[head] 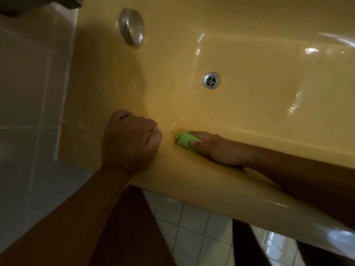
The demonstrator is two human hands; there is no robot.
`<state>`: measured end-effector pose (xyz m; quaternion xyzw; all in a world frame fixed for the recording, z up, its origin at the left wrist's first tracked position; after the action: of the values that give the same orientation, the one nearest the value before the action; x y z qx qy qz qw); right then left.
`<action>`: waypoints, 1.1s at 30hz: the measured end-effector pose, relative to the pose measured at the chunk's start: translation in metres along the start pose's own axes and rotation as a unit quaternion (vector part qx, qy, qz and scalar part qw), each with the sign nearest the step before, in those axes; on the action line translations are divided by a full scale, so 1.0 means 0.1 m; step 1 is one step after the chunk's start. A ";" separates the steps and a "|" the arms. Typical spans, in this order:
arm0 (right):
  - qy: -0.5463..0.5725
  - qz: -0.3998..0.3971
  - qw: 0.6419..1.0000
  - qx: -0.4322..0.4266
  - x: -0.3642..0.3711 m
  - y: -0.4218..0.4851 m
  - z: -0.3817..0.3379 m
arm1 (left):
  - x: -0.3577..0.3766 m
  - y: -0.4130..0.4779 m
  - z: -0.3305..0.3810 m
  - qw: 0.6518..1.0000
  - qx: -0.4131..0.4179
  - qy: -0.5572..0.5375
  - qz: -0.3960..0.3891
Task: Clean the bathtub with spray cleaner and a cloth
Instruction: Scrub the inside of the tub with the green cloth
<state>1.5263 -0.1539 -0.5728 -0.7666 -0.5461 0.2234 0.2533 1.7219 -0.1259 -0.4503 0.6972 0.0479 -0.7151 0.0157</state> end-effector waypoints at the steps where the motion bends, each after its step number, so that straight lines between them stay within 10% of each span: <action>1: 0.012 -0.002 0.999 -0.031 0.01 -0.15 -0.18 | -0.01 0.01 -0.01 1.000 -0.001 0.001 0.001; 15: -0.172 0.039 0.965 0.195 -0.13 0.98 1.08 | -0.07 0.08 -0.21 0.999 0.031 -0.021 0.017; 25: 0.042 -0.027 0.995 -0.090 0.15 0.09 -0.61 | -0.12 0.21 -0.36 0.999 0.046 -0.025 0.005; 33: -0.072 0.015 0.995 0.062 0.06 0.84 0.45 | -0.10 0.30 -0.48 0.996 0.080 -0.032 0.021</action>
<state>1.5615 -0.1647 -0.6613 -0.7392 -0.5364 0.3158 0.2571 1.7725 -0.1519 -0.4424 0.6740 -0.0250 -0.7380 -0.0234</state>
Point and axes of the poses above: each hand's wrist, its own y-axis towards the middle knuckle, its own x-axis out of the palm, z = x × y, the point moved 6 cm from there along y, towards the middle knuckle, and after that the axes turned 7 degrees about z, right-handed, at the moved point
